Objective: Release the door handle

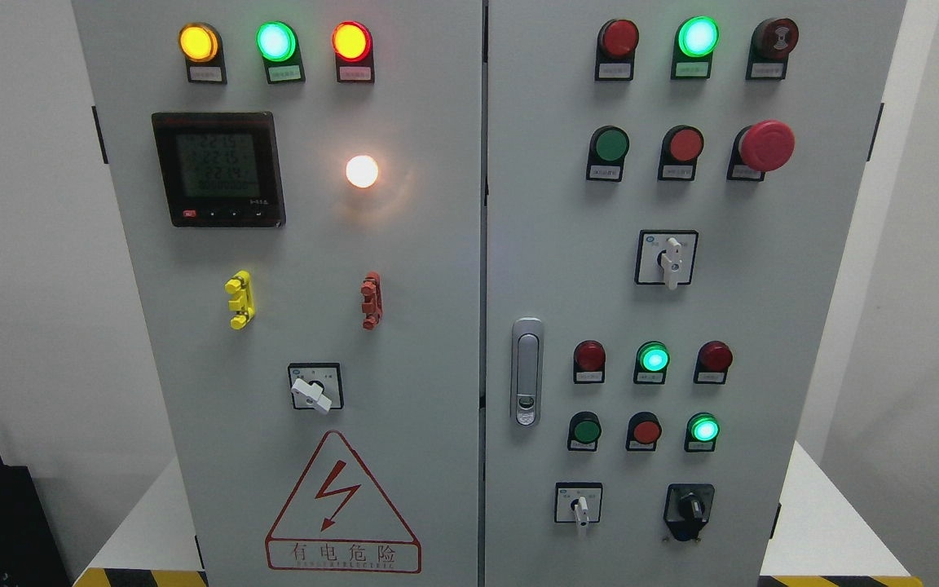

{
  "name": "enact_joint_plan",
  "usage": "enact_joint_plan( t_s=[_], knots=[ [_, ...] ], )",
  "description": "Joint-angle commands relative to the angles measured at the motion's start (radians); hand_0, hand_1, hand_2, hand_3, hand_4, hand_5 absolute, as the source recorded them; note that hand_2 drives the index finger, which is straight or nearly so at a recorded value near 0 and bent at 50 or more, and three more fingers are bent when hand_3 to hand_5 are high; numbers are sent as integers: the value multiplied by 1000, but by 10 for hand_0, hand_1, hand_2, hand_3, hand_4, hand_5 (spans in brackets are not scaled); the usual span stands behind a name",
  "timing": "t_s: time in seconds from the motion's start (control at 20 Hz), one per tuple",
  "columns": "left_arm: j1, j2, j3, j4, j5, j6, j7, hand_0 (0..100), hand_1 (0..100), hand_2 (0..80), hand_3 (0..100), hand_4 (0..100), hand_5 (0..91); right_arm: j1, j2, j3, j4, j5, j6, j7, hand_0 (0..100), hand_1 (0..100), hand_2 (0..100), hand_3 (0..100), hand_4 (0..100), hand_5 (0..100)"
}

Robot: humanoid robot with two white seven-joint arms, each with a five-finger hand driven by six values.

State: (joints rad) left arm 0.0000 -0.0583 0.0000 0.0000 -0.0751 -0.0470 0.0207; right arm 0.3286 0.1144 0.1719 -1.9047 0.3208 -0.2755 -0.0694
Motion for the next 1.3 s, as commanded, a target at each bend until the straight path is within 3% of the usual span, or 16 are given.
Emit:
enact_joint_plan(
  t_s=[0.0, 0.2, 0.4, 0.6, 0.8, 0.9, 1.1, 1.25],
  knots=[
    [-3, 0, 2, 9, 0, -1, -1, 120, 389, 0, 0, 0, 0, 3, -4, -2, -2, 4, -5, -1, 457, 2, 0, 69, 79, 64],
    [-3, 0, 2, 9, 0, -1, -1, 120, 389, 0, 0, 0, 0, -2, 1, -2, -4, 12, -8, -4, 417, 112, 0, 79, 77, 14],
    [-3, 0, 2, 9, 0, -1, -1, 120, 389, 0, 0, 0, 0, -8, 1, -8, -8, 78, -42, -15, 422, 143, 0, 90, 71, 0],
    [-3, 0, 2, 9, 0, -1, -1, 120, 389, 0, 0, 0, 0, -16, 1, -17, -8, 237, -94, -53, 440, 168, 0, 158, 190, 29],
    [-3, 0, 2, 9, 0, -1, -1, 120, 389, 0, 0, 0, 0, -33, 4, -20, -8, 357, -103, -102, 452, 173, 0, 248, 242, 61],
    [-3, 0, 2, 9, 0, -1, -1, 120, 389, 0, 0, 0, 0, -42, 4, -35, -8, 408, -103, -121, 436, 187, 0, 366, 262, 137],
    [-3, 0, 2, 9, 0, -1, -1, 120, 389, 0, 0, 0, 0, -88, 11, -68, -10, 544, -99, -193, 338, 293, 0, 461, 336, 280],
    [-3, 0, 2, 9, 0, -1, -1, 120, 389, 0, 0, 0, 0, -111, 19, -74, -10, 651, -93, -217, 279, 365, 0, 539, 426, 430]
  ],
)
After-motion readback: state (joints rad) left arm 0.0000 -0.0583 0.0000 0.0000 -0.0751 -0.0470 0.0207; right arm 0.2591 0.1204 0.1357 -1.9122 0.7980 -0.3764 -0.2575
